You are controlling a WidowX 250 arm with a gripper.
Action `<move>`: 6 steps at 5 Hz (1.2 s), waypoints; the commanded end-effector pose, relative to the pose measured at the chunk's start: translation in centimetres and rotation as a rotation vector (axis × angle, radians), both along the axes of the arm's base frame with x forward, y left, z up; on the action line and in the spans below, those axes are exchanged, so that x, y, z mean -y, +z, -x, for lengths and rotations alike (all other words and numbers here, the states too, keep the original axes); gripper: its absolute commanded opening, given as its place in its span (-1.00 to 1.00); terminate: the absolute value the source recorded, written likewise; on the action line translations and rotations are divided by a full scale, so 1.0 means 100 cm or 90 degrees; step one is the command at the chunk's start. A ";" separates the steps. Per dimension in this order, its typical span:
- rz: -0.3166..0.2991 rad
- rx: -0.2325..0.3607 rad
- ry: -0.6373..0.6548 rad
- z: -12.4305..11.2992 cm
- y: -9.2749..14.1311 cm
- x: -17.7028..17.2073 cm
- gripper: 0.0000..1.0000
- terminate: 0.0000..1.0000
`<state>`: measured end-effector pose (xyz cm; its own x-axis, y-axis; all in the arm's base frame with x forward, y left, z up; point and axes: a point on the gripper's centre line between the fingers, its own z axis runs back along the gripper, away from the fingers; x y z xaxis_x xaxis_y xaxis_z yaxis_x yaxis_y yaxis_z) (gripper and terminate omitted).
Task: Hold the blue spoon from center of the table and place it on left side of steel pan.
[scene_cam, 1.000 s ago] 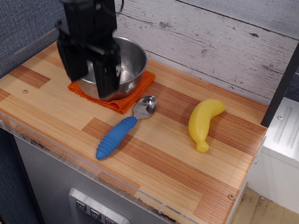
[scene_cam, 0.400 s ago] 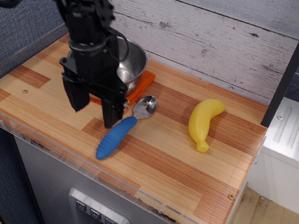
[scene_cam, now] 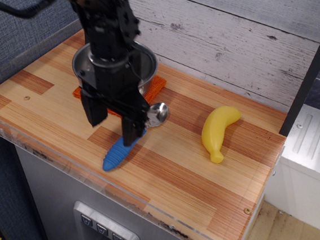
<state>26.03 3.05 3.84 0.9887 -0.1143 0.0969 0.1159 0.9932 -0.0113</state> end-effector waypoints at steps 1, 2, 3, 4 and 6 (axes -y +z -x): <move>-0.028 0.019 -0.001 -0.004 -0.008 0.013 1.00 -1.00; -0.036 0.014 0.002 -0.003 -0.017 0.012 1.00 -1.00; -0.039 0.006 0.000 0.000 -0.024 0.010 1.00 -1.00; -0.038 -0.001 -0.002 0.002 -0.027 0.008 1.00 -1.00; -0.033 -0.009 -0.033 0.000 -0.020 0.014 -1.00 -1.00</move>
